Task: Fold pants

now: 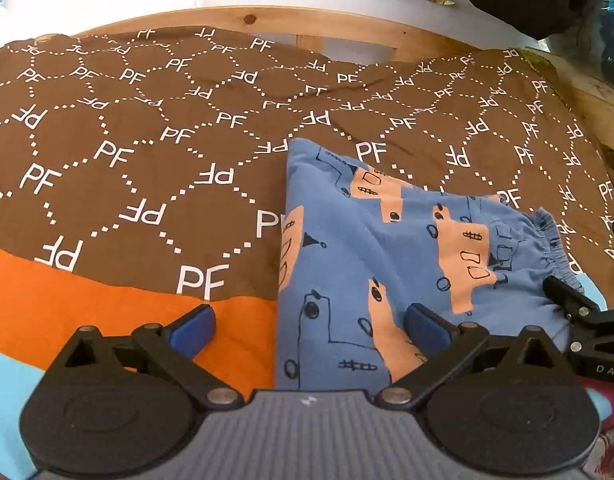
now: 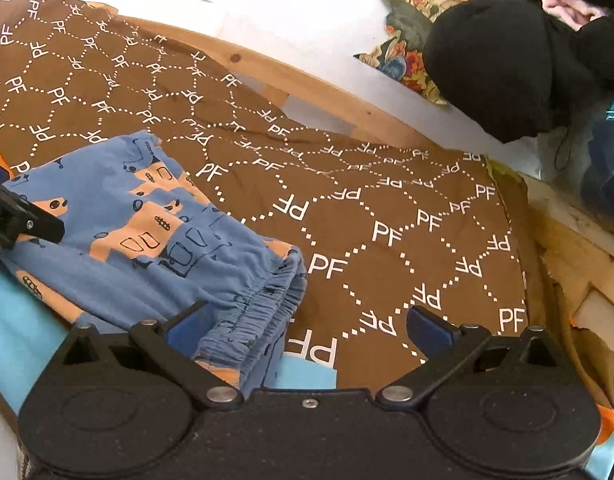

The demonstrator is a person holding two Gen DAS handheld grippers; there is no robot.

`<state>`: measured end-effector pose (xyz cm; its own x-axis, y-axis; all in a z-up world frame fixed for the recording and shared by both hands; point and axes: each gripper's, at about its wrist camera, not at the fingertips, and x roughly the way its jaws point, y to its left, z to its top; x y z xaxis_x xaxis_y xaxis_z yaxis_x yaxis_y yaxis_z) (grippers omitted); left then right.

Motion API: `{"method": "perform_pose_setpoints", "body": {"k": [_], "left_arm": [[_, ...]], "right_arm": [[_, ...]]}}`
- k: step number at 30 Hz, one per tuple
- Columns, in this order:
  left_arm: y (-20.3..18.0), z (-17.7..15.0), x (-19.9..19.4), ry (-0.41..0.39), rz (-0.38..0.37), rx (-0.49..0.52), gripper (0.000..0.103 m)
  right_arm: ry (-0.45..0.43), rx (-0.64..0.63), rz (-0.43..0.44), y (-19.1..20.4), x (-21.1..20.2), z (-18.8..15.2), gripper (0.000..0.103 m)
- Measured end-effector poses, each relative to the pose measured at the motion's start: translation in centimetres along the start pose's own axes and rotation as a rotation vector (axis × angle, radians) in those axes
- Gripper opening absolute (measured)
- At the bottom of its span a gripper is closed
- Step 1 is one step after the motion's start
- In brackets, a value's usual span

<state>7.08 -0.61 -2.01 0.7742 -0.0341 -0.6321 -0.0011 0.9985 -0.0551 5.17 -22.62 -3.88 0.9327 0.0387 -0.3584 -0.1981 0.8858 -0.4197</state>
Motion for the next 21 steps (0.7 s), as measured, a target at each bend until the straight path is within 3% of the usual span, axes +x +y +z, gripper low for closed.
{"method": "perform_pose_setpoints", "body": {"k": [6,13,17,21], "left_arm": [[0.1,-0.1,0.1,-0.009,-0.007,-0.008,0.103],[0.2,-0.3,0.0,-0.020,-0.013,-0.014,0.103],[0.3,-0.4,-0.1,-0.028,-0.021,-0.020,0.103],[0.4,-0.5,-0.1,-0.033,-0.022,-0.022,0.103]], "right_arm": [[-0.090,0.013,-0.011,-0.4,-1.3,0.4,0.102],[-0.115,0.066,0.007,-1.4,-0.2,2.7,0.102],[-0.033,0.072,0.182,-1.5,3.6,5.0,0.102],[0.049,0.040,0.190,-0.8,6.8,4.3,0.102]]}}
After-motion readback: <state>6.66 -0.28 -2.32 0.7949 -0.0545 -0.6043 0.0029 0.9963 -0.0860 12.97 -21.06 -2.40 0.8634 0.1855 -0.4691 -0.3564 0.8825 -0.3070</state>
